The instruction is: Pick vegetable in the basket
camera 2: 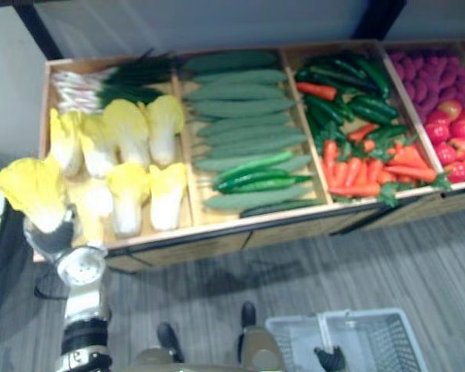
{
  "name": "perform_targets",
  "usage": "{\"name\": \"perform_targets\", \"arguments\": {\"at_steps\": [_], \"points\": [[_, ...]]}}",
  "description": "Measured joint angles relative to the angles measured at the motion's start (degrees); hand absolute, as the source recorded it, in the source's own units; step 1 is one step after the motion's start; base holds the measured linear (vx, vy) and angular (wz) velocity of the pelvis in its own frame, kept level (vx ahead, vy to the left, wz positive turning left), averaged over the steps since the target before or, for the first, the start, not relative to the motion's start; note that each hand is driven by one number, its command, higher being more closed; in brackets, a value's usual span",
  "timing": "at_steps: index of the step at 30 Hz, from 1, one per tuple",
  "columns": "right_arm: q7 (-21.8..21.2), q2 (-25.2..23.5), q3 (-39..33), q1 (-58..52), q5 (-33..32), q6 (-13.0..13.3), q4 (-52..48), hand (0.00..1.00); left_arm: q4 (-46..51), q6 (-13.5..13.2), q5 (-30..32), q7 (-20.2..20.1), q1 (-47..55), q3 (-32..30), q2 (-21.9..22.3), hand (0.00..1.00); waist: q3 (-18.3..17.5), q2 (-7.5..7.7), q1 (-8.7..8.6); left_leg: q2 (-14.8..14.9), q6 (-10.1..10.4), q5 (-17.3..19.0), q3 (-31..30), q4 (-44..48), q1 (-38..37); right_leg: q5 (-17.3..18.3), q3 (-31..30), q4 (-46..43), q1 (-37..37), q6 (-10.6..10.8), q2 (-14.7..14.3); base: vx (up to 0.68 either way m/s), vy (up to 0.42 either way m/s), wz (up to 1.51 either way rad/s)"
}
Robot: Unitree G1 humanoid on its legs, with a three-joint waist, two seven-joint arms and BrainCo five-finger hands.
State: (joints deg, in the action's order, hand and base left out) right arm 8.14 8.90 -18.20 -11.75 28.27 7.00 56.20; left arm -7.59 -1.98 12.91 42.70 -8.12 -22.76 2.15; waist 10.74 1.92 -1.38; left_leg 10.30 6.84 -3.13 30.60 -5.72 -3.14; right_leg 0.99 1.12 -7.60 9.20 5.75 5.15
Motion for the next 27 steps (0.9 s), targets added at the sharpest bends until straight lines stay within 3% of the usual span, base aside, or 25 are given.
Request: {"name": "perform_targets", "arguments": {"at_steps": [7,13,18,21,24,27], "points": [[-1.0,0.0,0.0,-2.4,0.4,-0.5,0.1,1.0,12.6,0.0,4.6,1.5,1.4,2.2,0.7,1.0,-3.9,0.23,-0.04,0.0,-0.1,-0.1,-0.2,0.0,-0.4,-0.6,0.2,1.6,-1.3,0.4,0.0,0.01,-0.001,0.01],[-1.2,-0.2,0.0,-2.9,0.4,-0.4,0.7,1.0,18.9,-0.9,10.1,-1.1,1.8,13.2,0.2,1.0,-5.3,0.42,-0.07,0.0,-0.1,0.1,0.7,0.1,-1.6,-1.4,-1.0,3.0,-2.5,0.4,-0.3,0.02,0.0,-0.09],[-1.3,1.4,0.0,-2.2,0.4,-0.3,-0.4,1.0,19.4,-4.9,11.0,-7.9,2.4,26.3,-2.7,1.0,-6.0,-0.03,-0.28,0.3,0.7,1.5,6.8,0.0,-4.8,-2.1,-6.5,3.4,-2.2,0.7,-2.0,0.0,-0.004,-0.65],[-2.2,4.3,0.0,-1.3,0.8,-0.5,-2.9,1.0,20.3,-8.1,10.9,-13.3,2.4,32.8,-5.1,1.0,-6.9,-1.11,-1.54,0.2,1.1,2.3,11.8,0.3,-6.9,-2.6,-11.1,3.4,-1.3,0.9,-3.3,0.03,0.013,-0.86],[-3.5,8.0,0.6,-0.6,1.2,-0.5,-8.0,1.0,20.4,-11.2,10.3,-18.3,2.3,38.3,-7.6,1.0,-7.3,-1.87,-1.93,0.4,2.2,3.4,18.2,0.3,-10.4,-3.3,-16.8,3.3,-1.3,0.7,-5.6,0.03,0.006,-1.02],[-5.2,13.1,4.2,-0.8,2.5,-0.5,-18.3,1.0,20.4,-13.8,6.6,-25.0,1.0,44.9,-13.5,1.0,-7.8,-2.83,-3.28,0.7,3.7,4.9,25.1,1.4,-12.9,-3.4,-22.8,2.2,-0.1,0.9,-8.3,0.0,-0.02,-1.0]]}}
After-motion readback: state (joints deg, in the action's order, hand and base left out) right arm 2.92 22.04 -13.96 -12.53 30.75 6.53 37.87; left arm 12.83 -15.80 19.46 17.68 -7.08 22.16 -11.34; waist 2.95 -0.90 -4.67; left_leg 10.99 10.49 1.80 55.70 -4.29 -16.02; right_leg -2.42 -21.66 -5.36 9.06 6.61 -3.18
